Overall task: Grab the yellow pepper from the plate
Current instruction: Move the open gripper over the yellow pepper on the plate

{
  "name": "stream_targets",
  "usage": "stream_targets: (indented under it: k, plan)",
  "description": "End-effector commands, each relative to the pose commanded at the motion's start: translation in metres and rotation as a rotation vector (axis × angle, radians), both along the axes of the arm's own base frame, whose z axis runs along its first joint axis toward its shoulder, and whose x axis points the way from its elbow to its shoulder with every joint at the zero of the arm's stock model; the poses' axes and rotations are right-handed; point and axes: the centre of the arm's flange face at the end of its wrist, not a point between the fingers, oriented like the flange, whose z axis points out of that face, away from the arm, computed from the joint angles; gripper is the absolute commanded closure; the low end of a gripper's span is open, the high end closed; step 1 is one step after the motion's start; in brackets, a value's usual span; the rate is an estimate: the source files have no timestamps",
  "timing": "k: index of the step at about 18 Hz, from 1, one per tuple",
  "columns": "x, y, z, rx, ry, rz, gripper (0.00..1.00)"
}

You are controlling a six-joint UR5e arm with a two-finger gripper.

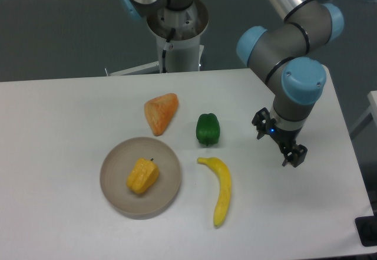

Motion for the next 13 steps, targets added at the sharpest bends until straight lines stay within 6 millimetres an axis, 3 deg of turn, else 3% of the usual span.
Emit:
stream_targets:
  k: [4,6,11,13]
  plan:
    - [0.037,0.020,0.001,-0.003,-0.003,0.022,0.00]
    - [0.066,0.032,-0.002,-0.008,-0.011,0.028,0.00]
    - [0.153,0.062,-0.005,-0.014,-0.029,0.111,0.00]
    - [0.200,0.072,-0.012,-0.030,-0.039,0.144,0.00]
